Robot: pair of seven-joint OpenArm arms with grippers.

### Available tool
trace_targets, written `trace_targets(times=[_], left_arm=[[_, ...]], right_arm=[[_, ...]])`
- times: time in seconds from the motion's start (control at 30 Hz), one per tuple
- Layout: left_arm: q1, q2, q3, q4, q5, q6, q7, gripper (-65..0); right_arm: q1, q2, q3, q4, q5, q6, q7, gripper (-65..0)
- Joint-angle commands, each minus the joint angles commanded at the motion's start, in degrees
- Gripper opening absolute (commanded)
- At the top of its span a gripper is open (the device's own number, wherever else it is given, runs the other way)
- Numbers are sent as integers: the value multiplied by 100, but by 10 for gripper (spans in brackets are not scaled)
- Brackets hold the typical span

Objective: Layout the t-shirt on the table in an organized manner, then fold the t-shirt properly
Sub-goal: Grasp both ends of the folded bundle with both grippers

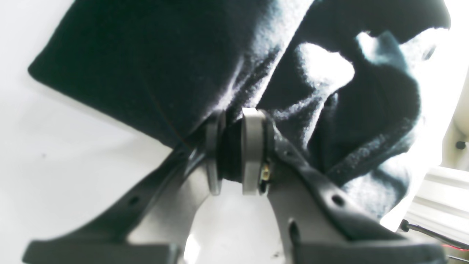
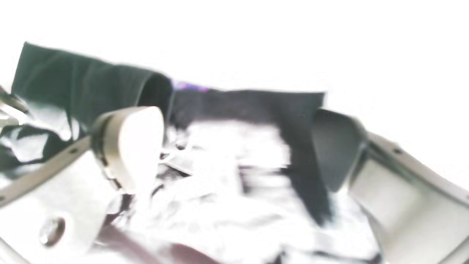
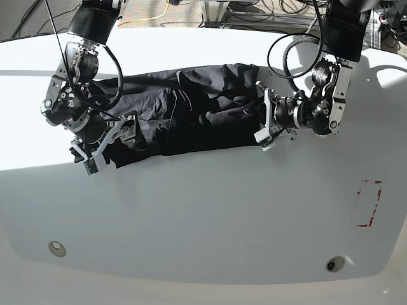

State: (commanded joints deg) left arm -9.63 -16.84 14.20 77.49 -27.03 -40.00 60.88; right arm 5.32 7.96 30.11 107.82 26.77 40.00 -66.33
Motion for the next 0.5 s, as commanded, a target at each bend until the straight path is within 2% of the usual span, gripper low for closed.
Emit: trace_targets(times=[0.17, 0.27, 0.5], left_arm=[[-273, 0, 141, -9, 396, 0, 0, -569], [-440, 0, 255, -132, 580, 0, 0, -569], [-571, 132, 264, -299, 853, 0, 0, -569]], right_arm=[[176, 18, 976, 114, 9, 0, -651, 0], [237, 26, 1459, 0, 0, 0, -870, 0], [229, 422, 1899, -791, 35, 0, -958, 0]])
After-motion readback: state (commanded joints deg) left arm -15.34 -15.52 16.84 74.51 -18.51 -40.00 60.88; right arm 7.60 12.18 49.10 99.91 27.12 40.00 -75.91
